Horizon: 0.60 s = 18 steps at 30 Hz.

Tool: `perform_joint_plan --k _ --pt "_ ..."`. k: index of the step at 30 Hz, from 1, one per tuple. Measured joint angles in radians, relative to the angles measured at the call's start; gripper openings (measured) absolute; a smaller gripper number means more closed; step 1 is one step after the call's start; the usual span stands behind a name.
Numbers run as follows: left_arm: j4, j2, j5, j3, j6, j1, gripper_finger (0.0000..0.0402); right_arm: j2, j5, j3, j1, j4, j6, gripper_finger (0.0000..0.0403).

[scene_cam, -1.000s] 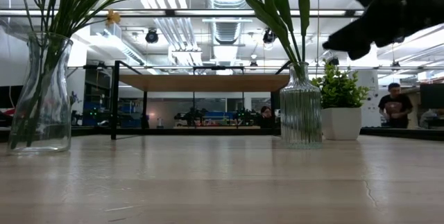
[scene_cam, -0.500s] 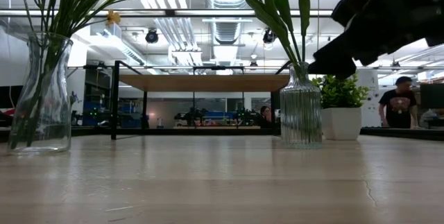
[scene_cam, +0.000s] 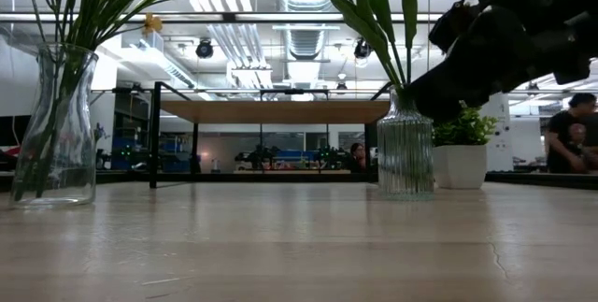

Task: Pick and place flowers into a vace then onto a shelf
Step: Put the top transparent vase with flowers on the shelf

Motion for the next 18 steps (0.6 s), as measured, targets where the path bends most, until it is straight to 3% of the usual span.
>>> perform_joint_plan --k 9,18 --pt "0.000 0.000 0.000 0.000 0.000 0.000 0.0128 0.092 0.002 0.027 0.000 0.074 -0.004 0.0210" --pt "0.000 0.000 0.000 -0.002 -0.001 0.000 0.0128 0.096 0.006 0.034 0.000 0.078 -0.009 0.0119"
